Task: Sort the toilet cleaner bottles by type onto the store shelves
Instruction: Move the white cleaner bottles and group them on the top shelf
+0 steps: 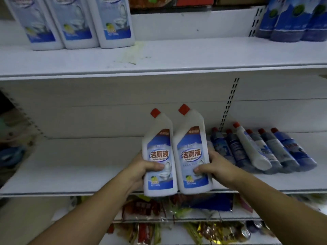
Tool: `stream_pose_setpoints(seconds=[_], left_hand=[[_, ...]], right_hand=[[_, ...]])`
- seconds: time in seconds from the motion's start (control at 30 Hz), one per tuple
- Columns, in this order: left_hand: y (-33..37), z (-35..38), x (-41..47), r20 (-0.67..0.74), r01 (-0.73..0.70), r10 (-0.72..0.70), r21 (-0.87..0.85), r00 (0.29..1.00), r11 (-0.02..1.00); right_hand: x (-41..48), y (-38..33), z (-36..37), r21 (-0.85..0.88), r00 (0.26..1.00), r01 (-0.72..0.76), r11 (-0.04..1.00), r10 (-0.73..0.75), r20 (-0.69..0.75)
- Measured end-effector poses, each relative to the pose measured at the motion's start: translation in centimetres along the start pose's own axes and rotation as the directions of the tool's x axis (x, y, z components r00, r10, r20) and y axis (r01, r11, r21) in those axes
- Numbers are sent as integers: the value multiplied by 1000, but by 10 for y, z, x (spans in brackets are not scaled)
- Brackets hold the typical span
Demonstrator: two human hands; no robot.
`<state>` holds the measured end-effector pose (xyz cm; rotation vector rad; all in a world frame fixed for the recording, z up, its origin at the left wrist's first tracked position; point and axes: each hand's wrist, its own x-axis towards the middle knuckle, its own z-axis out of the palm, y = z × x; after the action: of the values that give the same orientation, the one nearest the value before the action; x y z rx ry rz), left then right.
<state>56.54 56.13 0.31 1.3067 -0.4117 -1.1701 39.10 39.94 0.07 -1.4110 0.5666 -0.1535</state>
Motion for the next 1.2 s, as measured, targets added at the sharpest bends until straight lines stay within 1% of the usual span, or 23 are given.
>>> stream_pose_setpoints(seconds=[0.07,0.1,0.17,0.23,0.33,0.43,0.5,0.57,0.63,0.7,0.8,0.9,0.97,1.07,1.13,1.2], left_hand=[[-2,-9,-24,-19,-29,29,30,999,999],[-3,-14,-39,-34,-41,43,43,999,998],[-4,-23,-71,-58,-58,63,82,996,995],[-1,-25,-102,-74,-84,94,132,993,988],[17,-20,-142,-95,-198,219,188,971,962],[52,-16,-170,-121,-350,362,105,924,931],[82,-16,-185,-127,-447,453,76,882,892],[115,-16,-199,-126,-548,560,118,819,828],[149,-15,-209,-88,-642,659,164,747,749],[183,-19,-213,-54,-709,730,202,681,676],[236,-33,-209,-15,-782,804,221,595,583],[282,-52,-200,13,-815,832,212,554,539],[307,-66,-192,11,-824,842,212,540,526],[338,-89,-179,38,-830,853,256,520,495],[354,-105,-170,40,-841,864,255,502,477],[366,-122,-160,23,-841,862,236,506,487]], right_hand=[[-10,-5,16,-99,999,-2,995,8,53],[-18,-10,25,-149,995,7,989,9,103],[-35,-18,41,-226,973,55,973,-2,230],[-50,-28,58,-270,936,125,955,-23,352],[-66,-50,79,-262,886,240,935,-100,453],[-77,-89,94,-141,847,325,935,-221,484],[-83,-120,101,-63,821,399,915,-326,469],[-85,-156,109,-43,786,511,859,-446,429],[-85,-191,120,-51,714,633,772,-557,423],[-83,-224,134,-71,636,730,680,-637,436],[-68,-265,154,-66,569,798,599,-713,409],[-48,-300,175,-115,558,821,559,-743,370],[-33,-318,190,-163,571,818,551,-746,342],[-9,-338,207,-241,583,812,532,-763,279],[8,-347,213,-251,586,806,535,-780,221],[24,-354,216,-225,606,791,569,-779,162]])
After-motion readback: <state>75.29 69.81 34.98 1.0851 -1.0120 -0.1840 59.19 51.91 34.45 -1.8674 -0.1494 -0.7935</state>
